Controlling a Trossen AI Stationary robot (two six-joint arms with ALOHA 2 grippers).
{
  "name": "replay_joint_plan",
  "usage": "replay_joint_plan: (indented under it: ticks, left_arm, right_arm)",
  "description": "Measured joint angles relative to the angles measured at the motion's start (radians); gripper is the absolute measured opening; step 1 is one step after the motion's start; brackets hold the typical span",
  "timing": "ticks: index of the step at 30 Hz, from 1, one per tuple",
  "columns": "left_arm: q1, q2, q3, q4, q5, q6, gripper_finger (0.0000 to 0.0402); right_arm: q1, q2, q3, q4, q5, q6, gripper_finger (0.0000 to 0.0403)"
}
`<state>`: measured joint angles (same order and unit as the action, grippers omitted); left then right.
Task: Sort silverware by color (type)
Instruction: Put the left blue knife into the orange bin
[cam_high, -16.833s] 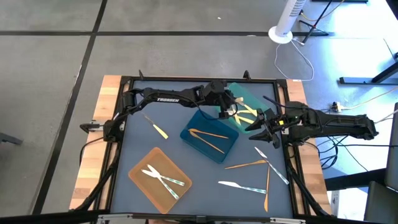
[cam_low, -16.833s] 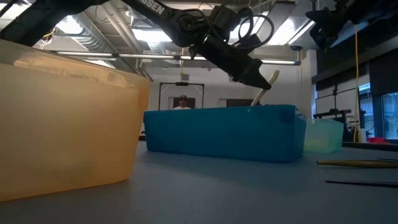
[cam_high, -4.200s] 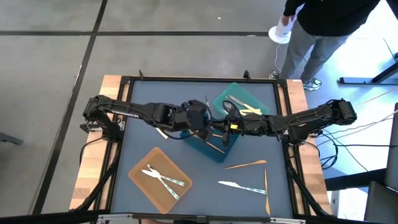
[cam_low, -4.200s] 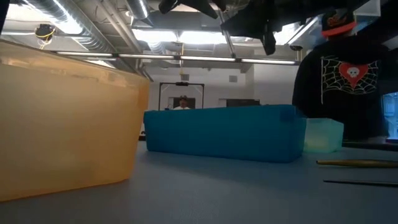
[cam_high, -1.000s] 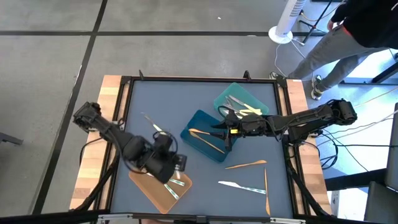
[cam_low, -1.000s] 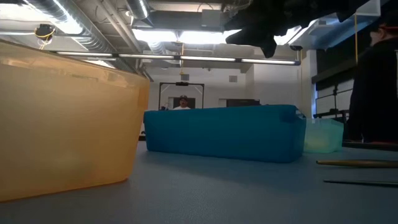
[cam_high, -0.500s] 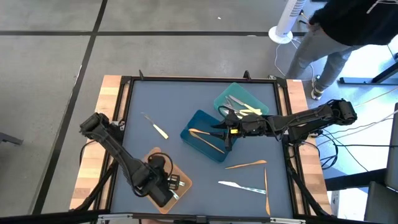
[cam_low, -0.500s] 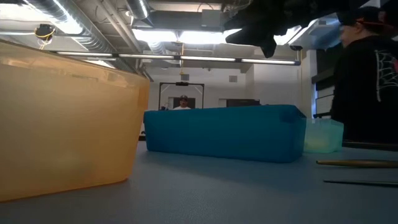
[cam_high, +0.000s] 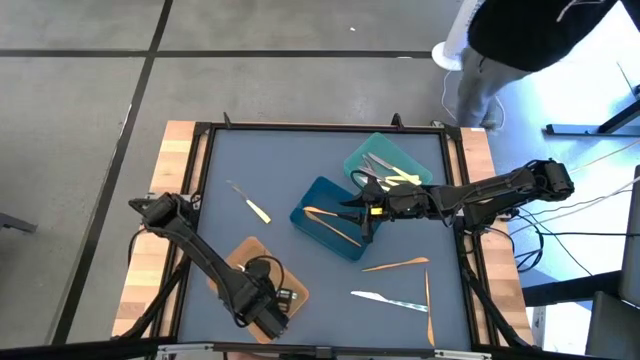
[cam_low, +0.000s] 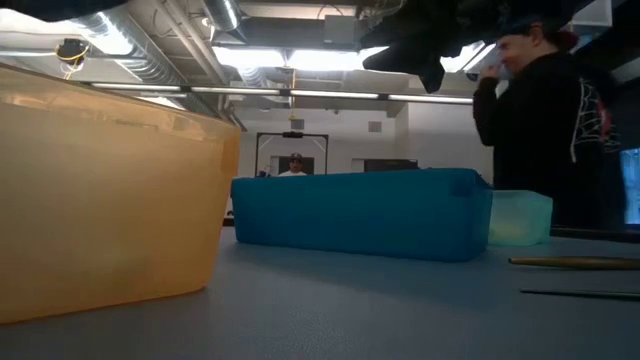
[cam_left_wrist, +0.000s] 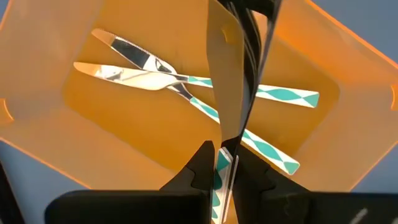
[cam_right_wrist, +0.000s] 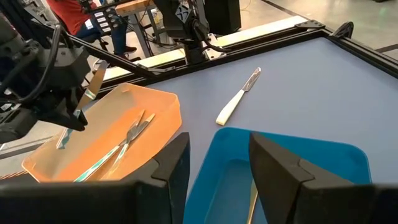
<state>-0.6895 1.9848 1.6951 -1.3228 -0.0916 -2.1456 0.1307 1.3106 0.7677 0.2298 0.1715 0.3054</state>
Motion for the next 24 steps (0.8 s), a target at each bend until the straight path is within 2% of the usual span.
replay_joint_plan:
  ticks: [3,15,24]
  left_arm:
    - [0.001,0.001,-0.010,0.012,-0.002,-0.001,0.0024]
    - [0.006,0.001,-0.191,0.230,0.016,-0.026,0.0026]
    - [0.006,0.001,-0.217,0.232,0.016,-0.027,0.0045]
  right_arm:
    - [0.000,0.000,0.000,0.000,0.000,0.000,0.0150]
    - [0.000,0.000,0.000,-0.002,0.000,0.000,0.0150]
    - [0.000,0.000,0.000,-0.002,-0.001,0.000,0.0150]
